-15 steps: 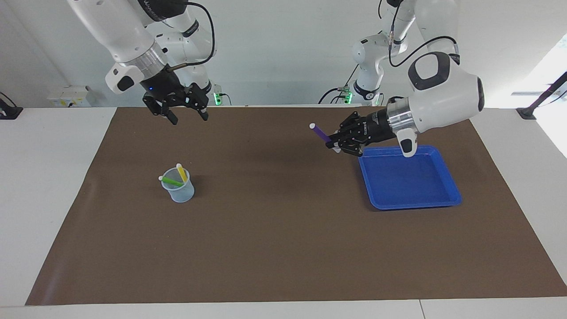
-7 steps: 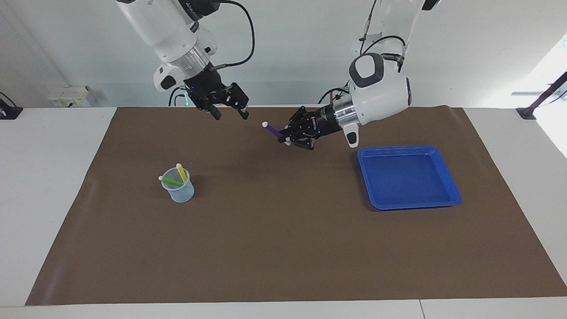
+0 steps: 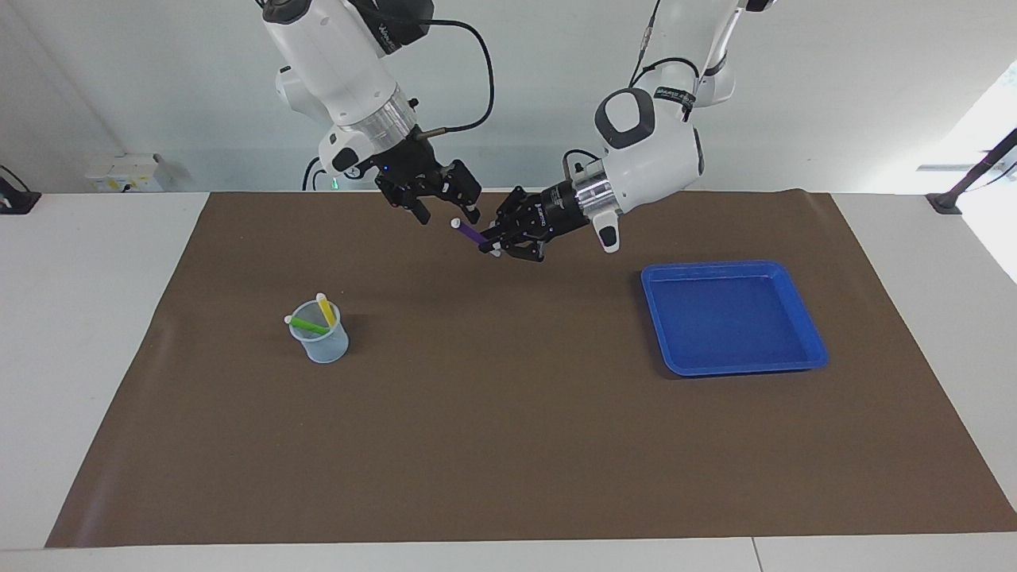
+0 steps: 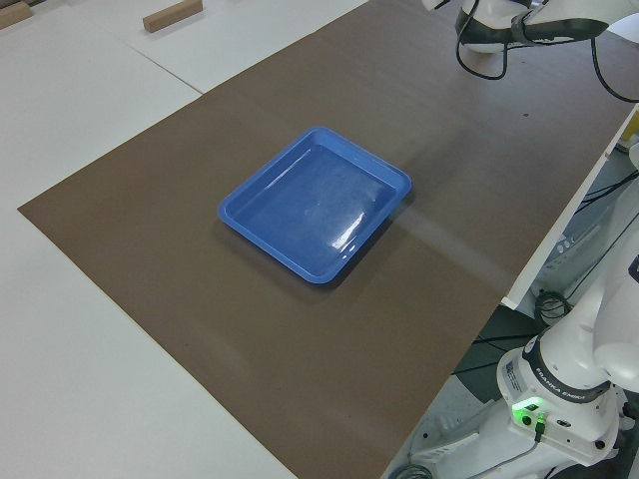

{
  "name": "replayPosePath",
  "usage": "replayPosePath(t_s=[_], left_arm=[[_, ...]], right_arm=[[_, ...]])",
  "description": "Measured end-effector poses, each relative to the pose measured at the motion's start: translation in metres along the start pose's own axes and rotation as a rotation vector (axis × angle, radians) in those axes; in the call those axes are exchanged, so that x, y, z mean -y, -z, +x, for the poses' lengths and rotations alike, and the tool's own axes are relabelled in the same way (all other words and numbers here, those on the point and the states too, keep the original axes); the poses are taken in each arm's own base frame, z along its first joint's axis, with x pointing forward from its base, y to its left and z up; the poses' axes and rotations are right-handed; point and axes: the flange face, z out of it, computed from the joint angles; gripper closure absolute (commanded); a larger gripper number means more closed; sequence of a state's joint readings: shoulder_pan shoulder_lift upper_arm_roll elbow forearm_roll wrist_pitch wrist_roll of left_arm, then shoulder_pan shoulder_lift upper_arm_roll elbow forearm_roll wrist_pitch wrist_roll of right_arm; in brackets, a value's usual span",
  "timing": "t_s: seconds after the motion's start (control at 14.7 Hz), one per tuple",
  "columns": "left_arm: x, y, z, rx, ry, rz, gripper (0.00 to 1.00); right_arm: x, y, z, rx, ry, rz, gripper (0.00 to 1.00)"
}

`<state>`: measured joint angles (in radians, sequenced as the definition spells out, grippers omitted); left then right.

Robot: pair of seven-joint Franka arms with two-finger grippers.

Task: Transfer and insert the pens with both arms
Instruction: 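Lift the purple pen toward the right gripper with the left gripper, then close the right gripper on the purple pen and open the left gripper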

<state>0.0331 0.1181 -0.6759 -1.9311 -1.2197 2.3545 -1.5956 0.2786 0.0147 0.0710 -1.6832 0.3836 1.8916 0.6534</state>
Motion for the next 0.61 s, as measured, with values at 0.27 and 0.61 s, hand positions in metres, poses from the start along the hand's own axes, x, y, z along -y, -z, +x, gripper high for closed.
replayPosePath(t_s=[0.27, 0.61], left_arm=[[0.0009, -0.0009, -0.002, 0.013, 0.01, -0.02, 1.0], [0.005, -0.0059, -0.0028, 0.019, 0.016, -0.025, 1.0]], right_arm=[[-0.0002, 0.0004, 0.0008, -0.003, 0.033, 0.002, 0.49], [0.0004, 0.0015, 0.002, -0.013, 0.046, 0.009, 1.0]])
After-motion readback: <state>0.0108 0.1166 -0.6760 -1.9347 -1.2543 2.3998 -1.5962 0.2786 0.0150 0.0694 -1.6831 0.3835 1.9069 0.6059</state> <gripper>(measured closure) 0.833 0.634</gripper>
